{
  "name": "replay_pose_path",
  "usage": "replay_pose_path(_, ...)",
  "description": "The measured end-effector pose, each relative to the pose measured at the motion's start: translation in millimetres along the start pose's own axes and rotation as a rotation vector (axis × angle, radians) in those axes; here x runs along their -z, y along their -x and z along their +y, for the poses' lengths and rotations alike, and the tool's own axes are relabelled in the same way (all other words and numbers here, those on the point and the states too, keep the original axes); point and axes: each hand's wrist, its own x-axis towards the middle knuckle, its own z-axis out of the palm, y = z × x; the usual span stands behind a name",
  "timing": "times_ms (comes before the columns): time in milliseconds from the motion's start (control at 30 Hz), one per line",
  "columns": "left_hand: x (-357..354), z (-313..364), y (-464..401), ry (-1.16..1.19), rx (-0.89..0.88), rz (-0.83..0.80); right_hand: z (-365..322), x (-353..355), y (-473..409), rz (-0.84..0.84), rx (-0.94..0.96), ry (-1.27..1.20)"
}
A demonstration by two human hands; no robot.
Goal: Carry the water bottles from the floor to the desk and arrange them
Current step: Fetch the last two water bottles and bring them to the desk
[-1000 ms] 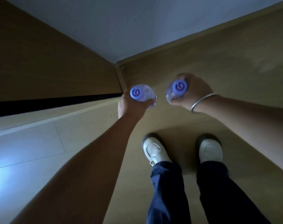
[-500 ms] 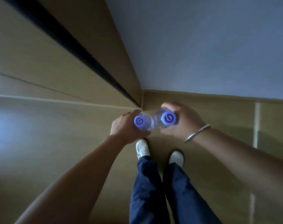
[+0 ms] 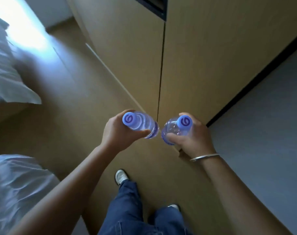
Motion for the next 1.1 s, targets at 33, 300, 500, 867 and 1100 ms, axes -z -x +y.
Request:
replay_pose_path(33,17.2,-7.4,-3.5,0.014,0.045,0.060,-17.0,-6.9,-10.5,-0.037,0.024,0.005)
replay_pose_path(300,151.6,-74.9,-55.9,-0.045,0.180,0.308,-166.6,-92.3,-94.0,-0.155,0.233,0.025)
replay_pose_path(500,248.2,-123.9,-100.2,-0.080,0.203,0.393,-271.0,-166.1,-144.2,-0.222,0.336,-0.027)
replay_pose_path(867,358.7,-174.6,-189.9,-0.116,0.270,0.570,-381.1,-262.0,-246.0,-0.362,0.469,-0.106)
replay_pose_path(1100,394.6,-194.9,-290.4,-0.063,0.370,0.624,-437.7,-313.4,-352.1,-0.489,0.583,-0.122)
